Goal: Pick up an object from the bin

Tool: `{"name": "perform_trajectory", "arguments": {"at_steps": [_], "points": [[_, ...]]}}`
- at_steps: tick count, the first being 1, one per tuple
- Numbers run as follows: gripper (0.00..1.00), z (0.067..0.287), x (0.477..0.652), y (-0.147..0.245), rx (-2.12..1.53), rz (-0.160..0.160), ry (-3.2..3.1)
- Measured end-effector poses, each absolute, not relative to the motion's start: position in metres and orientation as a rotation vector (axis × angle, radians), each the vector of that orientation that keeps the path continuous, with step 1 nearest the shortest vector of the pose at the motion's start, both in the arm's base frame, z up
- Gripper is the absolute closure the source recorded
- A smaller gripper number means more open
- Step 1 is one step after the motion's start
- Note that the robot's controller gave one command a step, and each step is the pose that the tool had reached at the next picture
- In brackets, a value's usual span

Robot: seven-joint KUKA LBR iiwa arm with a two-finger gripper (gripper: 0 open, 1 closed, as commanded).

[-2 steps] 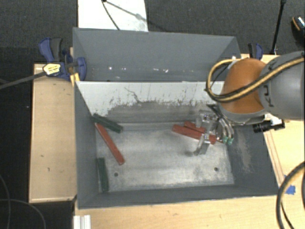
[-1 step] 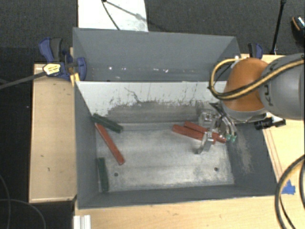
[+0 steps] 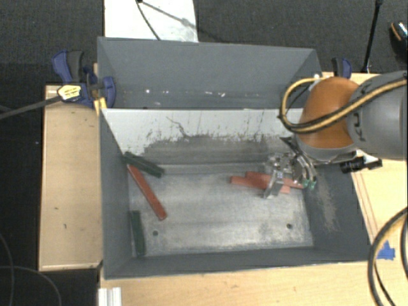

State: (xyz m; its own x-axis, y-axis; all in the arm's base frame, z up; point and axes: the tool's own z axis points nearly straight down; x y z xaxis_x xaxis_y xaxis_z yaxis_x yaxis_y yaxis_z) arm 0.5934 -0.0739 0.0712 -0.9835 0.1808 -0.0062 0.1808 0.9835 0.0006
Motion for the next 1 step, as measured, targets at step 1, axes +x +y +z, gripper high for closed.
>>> {"name": "perform_trajectory", "arguments": {"at_steps": [1], "points": [[1.00, 0.2087, 0.5846, -0.0824, 0.247, -0.001, 3.120]]}}
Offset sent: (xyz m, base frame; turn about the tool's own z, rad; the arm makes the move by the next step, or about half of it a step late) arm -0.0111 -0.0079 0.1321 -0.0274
